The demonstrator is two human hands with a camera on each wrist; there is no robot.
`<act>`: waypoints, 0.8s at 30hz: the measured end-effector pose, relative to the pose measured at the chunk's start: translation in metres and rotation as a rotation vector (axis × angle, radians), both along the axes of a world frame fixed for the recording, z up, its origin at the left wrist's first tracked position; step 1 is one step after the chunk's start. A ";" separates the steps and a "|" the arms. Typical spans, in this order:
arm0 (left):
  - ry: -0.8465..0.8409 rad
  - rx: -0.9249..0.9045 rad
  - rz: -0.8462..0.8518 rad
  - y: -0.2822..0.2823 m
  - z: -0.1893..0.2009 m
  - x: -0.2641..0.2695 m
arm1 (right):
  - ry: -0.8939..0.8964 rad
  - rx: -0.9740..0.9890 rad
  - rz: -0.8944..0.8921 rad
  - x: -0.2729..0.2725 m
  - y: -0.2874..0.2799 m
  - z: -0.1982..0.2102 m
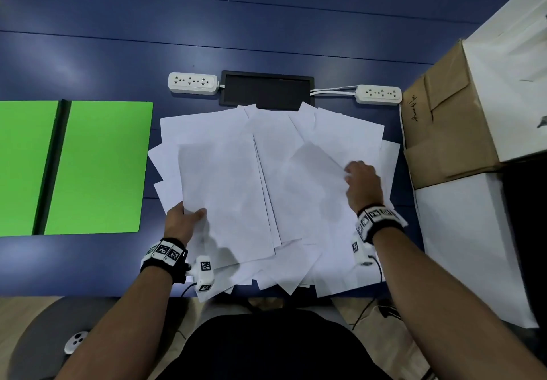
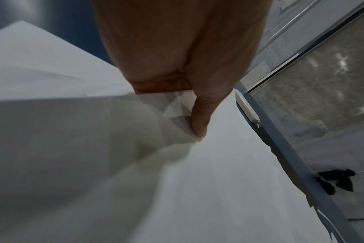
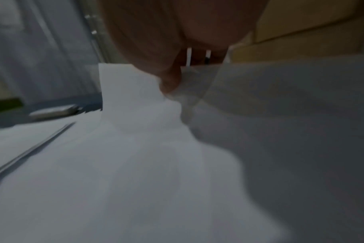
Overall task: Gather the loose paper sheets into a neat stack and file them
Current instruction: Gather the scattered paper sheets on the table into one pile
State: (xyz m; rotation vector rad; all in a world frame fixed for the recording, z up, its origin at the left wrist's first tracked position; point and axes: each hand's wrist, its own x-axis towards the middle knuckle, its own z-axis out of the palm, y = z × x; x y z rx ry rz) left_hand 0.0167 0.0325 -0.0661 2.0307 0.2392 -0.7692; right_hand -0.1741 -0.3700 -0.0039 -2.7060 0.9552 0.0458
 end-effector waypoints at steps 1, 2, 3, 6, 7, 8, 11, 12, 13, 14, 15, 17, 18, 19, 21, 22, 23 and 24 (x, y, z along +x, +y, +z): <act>-0.002 -0.003 -0.001 0.000 0.000 0.000 | 0.050 0.013 0.098 0.014 -0.001 -0.001; -0.002 0.002 -0.002 0.000 -0.001 0.000 | 0.099 0.037 0.188 0.026 -0.002 -0.004; -0.005 0.005 0.004 0.001 -0.003 0.000 | 0.161 0.064 0.258 0.037 -0.003 -0.008; -0.012 0.012 0.001 0.001 -0.004 0.000 | 0.416 0.074 0.393 0.058 0.000 -0.024; -0.015 0.004 0.006 0.001 -0.004 -0.001 | 0.463 0.044 0.399 0.063 0.003 -0.027; -0.016 0.002 0.008 0.001 -0.004 -0.001 | 0.479 0.003 0.392 0.065 0.005 -0.030; -0.020 -0.005 0.019 0.001 -0.004 -0.003 | 0.447 -0.163 0.349 0.069 0.010 -0.030; -0.017 -0.008 0.024 0.001 -0.004 -0.003 | 0.435 -0.205 0.332 0.069 0.011 -0.028; -0.016 -0.012 0.030 0.001 -0.005 -0.003 | 0.420 -0.219 0.311 0.068 0.010 -0.025; -0.011 -0.014 0.029 0.001 -0.004 -0.003 | 0.401 -0.203 0.294 0.066 0.008 -0.023; -0.009 -0.020 0.033 0.002 -0.005 -0.002 | 0.387 -0.160 0.273 0.063 0.006 -0.020; -0.001 -0.027 0.036 0.003 -0.005 -0.001 | 0.375 -0.002 0.205 0.057 0.000 -0.015; 0.000 -0.026 0.032 0.003 -0.006 -0.001 | 0.379 0.092 0.168 0.054 -0.004 -0.013; 0.000 -0.024 0.030 0.004 -0.006 -0.001 | 0.402 0.164 0.147 0.051 -0.008 -0.011; 0.001 -0.029 0.031 0.004 -0.004 -0.001 | 0.465 0.219 0.164 0.045 -0.016 -0.011; 0.003 -0.034 0.034 0.003 -0.004 -0.001 | 0.489 0.213 0.170 0.044 -0.019 -0.010; 0.005 -0.032 0.037 0.003 -0.003 -0.001 | 0.484 0.208 0.149 0.043 -0.021 -0.009; 0.007 -0.029 0.039 0.004 -0.002 -0.001 | 0.442 0.205 0.104 0.044 -0.023 -0.007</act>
